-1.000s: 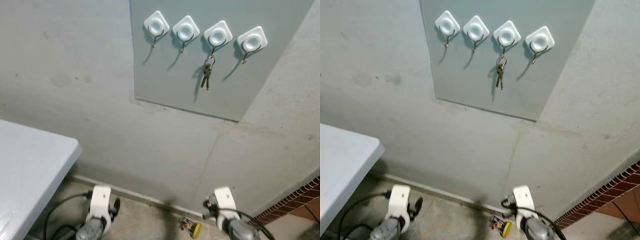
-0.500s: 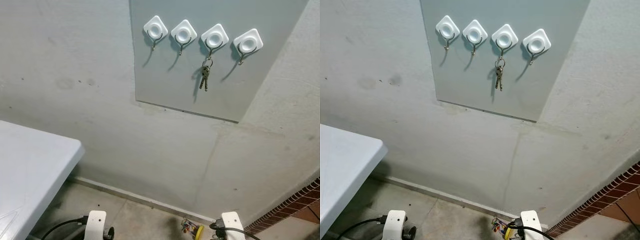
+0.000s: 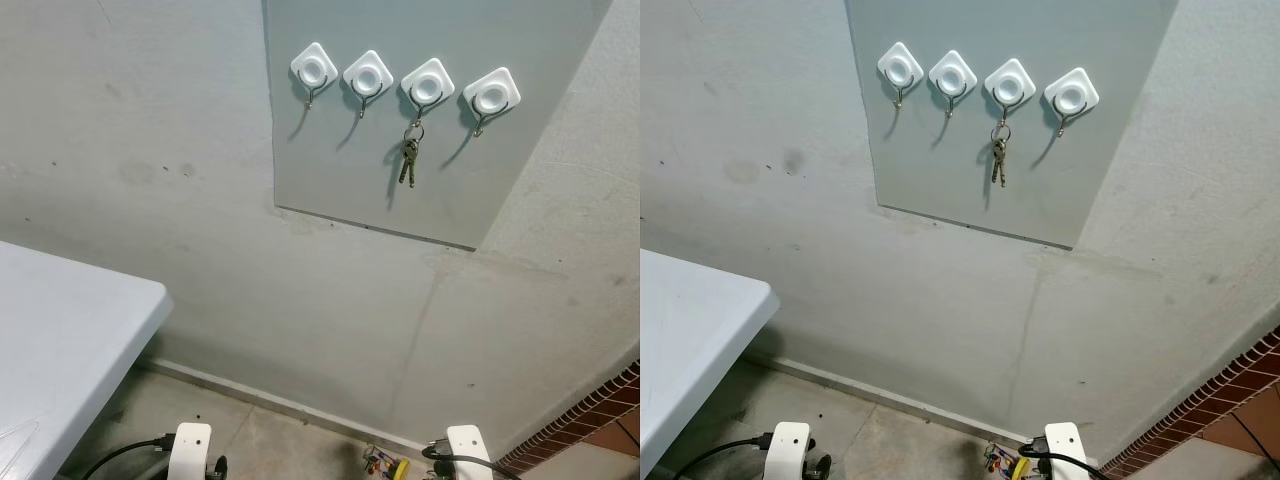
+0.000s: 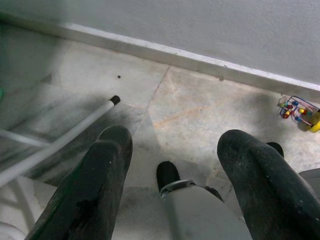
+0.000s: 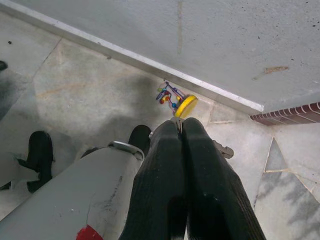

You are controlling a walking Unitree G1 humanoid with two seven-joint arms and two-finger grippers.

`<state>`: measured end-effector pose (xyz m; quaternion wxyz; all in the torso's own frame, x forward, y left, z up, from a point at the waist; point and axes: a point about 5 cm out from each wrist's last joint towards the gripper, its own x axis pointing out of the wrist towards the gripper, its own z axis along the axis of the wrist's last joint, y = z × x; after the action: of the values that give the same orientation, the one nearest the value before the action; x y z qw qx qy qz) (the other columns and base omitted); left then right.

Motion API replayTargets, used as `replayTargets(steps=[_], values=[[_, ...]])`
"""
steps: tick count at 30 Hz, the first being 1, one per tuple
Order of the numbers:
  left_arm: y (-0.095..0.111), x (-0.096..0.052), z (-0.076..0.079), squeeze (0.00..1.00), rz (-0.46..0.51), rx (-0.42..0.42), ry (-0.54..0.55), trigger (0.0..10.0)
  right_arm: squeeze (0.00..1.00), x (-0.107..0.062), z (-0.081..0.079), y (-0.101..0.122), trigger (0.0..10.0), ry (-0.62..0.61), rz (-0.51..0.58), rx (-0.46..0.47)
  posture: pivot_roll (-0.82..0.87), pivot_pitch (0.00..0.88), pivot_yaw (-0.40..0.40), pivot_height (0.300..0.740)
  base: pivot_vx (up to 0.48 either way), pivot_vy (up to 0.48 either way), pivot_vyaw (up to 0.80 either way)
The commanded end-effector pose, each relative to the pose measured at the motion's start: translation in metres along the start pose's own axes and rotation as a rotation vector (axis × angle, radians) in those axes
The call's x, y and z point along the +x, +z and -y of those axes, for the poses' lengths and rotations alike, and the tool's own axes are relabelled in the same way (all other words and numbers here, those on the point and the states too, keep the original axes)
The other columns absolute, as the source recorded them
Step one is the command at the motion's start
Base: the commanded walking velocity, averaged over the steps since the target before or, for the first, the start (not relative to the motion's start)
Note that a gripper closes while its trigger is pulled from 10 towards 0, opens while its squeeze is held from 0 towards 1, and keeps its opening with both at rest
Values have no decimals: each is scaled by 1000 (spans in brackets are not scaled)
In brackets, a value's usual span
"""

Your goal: Hang keys on a hook

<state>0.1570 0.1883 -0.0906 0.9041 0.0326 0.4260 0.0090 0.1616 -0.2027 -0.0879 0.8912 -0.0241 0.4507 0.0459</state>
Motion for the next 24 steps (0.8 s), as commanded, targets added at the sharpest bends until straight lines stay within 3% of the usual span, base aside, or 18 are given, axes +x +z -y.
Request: replayTargets(steps=[1, 24], values=[[2, 0, -3, 0, 7, 6, 3, 10000, 0, 0, 0, -1, 10000, -3, -6, 7, -73, 0, -19, 740, 0, 0, 0], [2, 1, -2, 0, 8, 8, 0, 10000, 0, -1, 1, -2, 10000, -2, -15, -5, -71, 0, -21, 740, 0, 0, 0]])
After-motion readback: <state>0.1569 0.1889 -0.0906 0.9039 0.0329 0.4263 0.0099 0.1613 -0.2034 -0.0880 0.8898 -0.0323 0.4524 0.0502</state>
